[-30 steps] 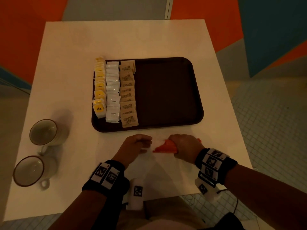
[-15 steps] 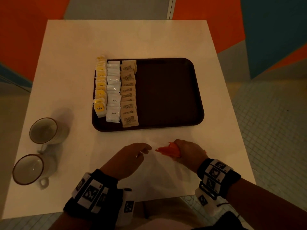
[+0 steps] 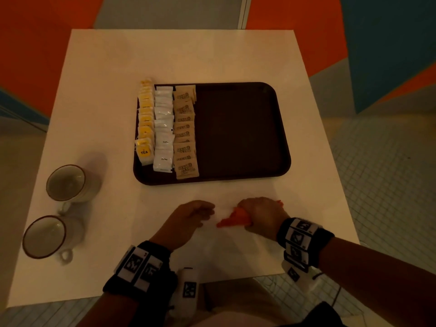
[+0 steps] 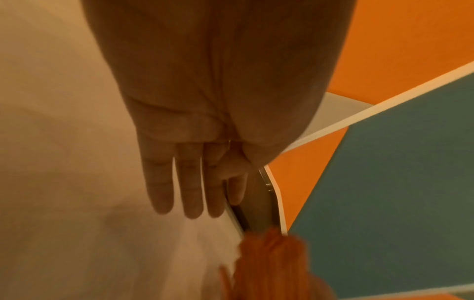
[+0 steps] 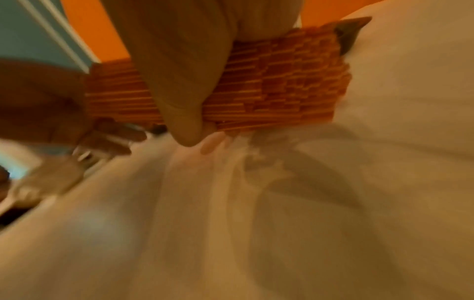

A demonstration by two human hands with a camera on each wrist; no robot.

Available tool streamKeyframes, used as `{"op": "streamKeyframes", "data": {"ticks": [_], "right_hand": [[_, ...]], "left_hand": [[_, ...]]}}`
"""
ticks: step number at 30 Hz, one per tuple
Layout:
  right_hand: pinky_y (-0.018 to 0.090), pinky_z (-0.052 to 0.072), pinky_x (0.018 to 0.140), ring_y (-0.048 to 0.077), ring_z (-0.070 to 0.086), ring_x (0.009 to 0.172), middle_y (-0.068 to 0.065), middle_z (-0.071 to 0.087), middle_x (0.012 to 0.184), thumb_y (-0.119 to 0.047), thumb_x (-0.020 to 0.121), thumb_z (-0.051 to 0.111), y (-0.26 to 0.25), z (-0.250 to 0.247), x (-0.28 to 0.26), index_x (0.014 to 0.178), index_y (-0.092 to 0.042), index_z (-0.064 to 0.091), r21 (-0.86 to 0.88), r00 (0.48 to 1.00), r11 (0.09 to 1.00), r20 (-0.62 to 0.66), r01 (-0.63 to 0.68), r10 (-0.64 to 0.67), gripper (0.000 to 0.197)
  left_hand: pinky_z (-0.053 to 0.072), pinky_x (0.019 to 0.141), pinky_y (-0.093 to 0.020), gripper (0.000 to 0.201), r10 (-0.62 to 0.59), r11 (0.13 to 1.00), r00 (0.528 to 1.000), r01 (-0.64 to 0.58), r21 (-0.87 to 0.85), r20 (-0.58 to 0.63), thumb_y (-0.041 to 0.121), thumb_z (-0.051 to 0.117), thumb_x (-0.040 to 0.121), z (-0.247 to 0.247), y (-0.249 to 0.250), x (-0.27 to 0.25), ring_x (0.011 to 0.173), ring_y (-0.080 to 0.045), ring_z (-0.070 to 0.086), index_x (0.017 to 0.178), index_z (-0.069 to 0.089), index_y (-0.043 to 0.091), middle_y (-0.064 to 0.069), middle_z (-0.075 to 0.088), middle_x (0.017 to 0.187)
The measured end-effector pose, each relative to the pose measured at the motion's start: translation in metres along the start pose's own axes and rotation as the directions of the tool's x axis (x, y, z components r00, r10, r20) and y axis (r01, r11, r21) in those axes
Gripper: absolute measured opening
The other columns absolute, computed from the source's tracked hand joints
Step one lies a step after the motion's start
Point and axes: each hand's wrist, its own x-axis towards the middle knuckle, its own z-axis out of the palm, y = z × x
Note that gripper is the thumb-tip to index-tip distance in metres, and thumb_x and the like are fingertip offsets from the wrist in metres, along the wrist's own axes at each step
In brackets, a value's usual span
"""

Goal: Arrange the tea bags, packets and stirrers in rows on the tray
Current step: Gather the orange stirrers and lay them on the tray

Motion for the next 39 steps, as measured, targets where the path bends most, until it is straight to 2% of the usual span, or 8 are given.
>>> {"op": "streamKeyframes", "data": {"ticks": [5, 10, 20, 26, 31, 33, 36, 39], "right_hand": [[0.023, 0.057, 0.066, 0.003, 0.065, 0.074, -0.002, 0.064, 0.096, -0.002, 0.073, 0.072, -0.02, -0.057, -0.004, 0.113, -0.019, 0.055, 0.842, 0.943, 0.535, -0.229, 0.068, 0.241, 0.047], [0.036, 0.057, 0.079, 0.018, 0.067, 0.084, -0.004, 0.067, 0.086, -0.005, 0.078, 0.067, -0.058, -0.091, -0.001, 0.093, -0.026, 0.062, 0.86, 0.859, 0.338, -0.467, 0.383, 0.212, 0.026], [0.009, 0.05, 0.074, -0.005, 0.063, 0.084, -0.011, 0.064, 0.09, -0.008, 0.074, 0.074, -0.082, -0.058, 0.002, 0.099, -0.03, 0.056, 0.85, 0.9, 0.443, -0.396, 0.285, 0.181, 0.038], [0.009, 0.047, 0.064, -0.009, 0.058, 0.069, -0.014, 0.058, 0.081, -0.004, 0.073, 0.074, -0.074, -0.048, 0.006, 0.096, -0.03, 0.054, 0.811, 0.917, 0.512, -0.386, 0.282, 0.106, 0.04], [0.002, 0.04, 0.067, -0.008, 0.053, 0.074, -0.021, 0.056, 0.074, -0.023, 0.071, 0.069, -0.072, -0.029, 0.024, 0.084, -0.037, 0.05, 0.515, 0.827, 0.849, -0.525, 0.122, 0.2, 0.028], [0.015, 0.022, 0.11, 0.002, 0.055, 0.083, -0.01, 0.065, 0.083, -0.034, 0.064, 0.069, -0.071, -0.025, 0.025, 0.091, -0.027, 0.06, 0.258, 0.813, 0.958, -0.527, -0.123, 0.246, 0.029], [0.0, 0.012, 0.085, 0.015, 0.042, 0.121, 0.005, 0.048, 0.134, -0.024, 0.091, 0.053, -0.096, -0.022, 0.031, 0.131, -0.01, 0.043, 0.375, 0.902, 0.927, -0.404, 0.01, 0.154, 0.043], [0.003, 0.036, 0.079, -0.003, 0.054, 0.1, -0.011, 0.059, 0.109, -0.017, 0.085, 0.062, -0.081, -0.026, 0.021, 0.119, -0.017, 0.055, 0.605, 0.928, 0.764, -0.372, 0.225, 0.022, 0.035]], "left_hand": [[0.039, 0.104, -0.04, 0.031, -0.086, 0.871, 0.995, 0.054, -0.488, -0.044, 0.023, 0.034, 0.1, 0.008, 0.011, 0.008, 0.122, -0.02, 0.051, 0.117, 0.059, 0.015, -0.006, 0.059, 0.128], [0.031, 0.111, -0.039, 0.064, -0.12, 0.703, 0.982, 0.187, -0.686, 0.145, 0.057, 0.021, 0.095, 0.028, 0.036, 0.016, 0.125, -0.023, 0.05, 0.13, 0.048, 0.011, -0.009, 0.058, 0.13], [0.054, 0.075, -0.029, 0.054, -0.034, 0.739, 0.985, 0.138, -0.66, 0.168, 0.05, 0.023, 0.098, 0.028, 0.056, 0.0, 0.089, -0.016, 0.07, 0.102, 0.066, 0.017, -0.005, 0.073, 0.095], [0.042, 0.097, -0.025, 0.027, 0.244, 0.97, 0.936, -0.239, 0.05, -0.255, 0.058, 0.04, 0.09, -0.017, 0.12, -0.016, 0.106, -0.001, 0.053, 0.106, 0.056, 0.043, 0.015, 0.054, 0.129], [0.012, 0.113, -0.025, 0.058, 0.543, 0.334, 0.822, -0.398, 0.855, 0.171, 0.053, 0.018, 0.091, 0.016, 0.151, -0.046, 0.139, -0.005, 0.021, 0.14, 0.036, 0.028, 0.015, 0.029, 0.148], [0.032, 0.108, -0.035, 0.054, 0.43, 0.103, 0.87, -0.313, 0.944, 0.242, 0.051, 0.015, 0.095, 0.031, 0.133, -0.032, 0.125, -0.015, 0.045, 0.129, 0.049, 0.026, 0.003, 0.051, 0.136], [0.04, 0.102, -0.032, 0.049, 0.405, 0.254, 0.882, -0.364, 0.896, 0.243, 0.052, 0.026, 0.095, 0.027, 0.123, -0.02, 0.118, -0.012, 0.05, 0.13, 0.049, 0.027, 0.005, 0.055, 0.131], [0.034, 0.104, -0.024, 0.049, 0.45, 0.63, 0.873, -0.461, 0.625, 0.19, 0.05, 0.045, 0.091, 0.014, 0.106, -0.016, 0.126, -0.005, 0.041, 0.136, 0.041, 0.031, 0.01, 0.045, 0.141]]}}
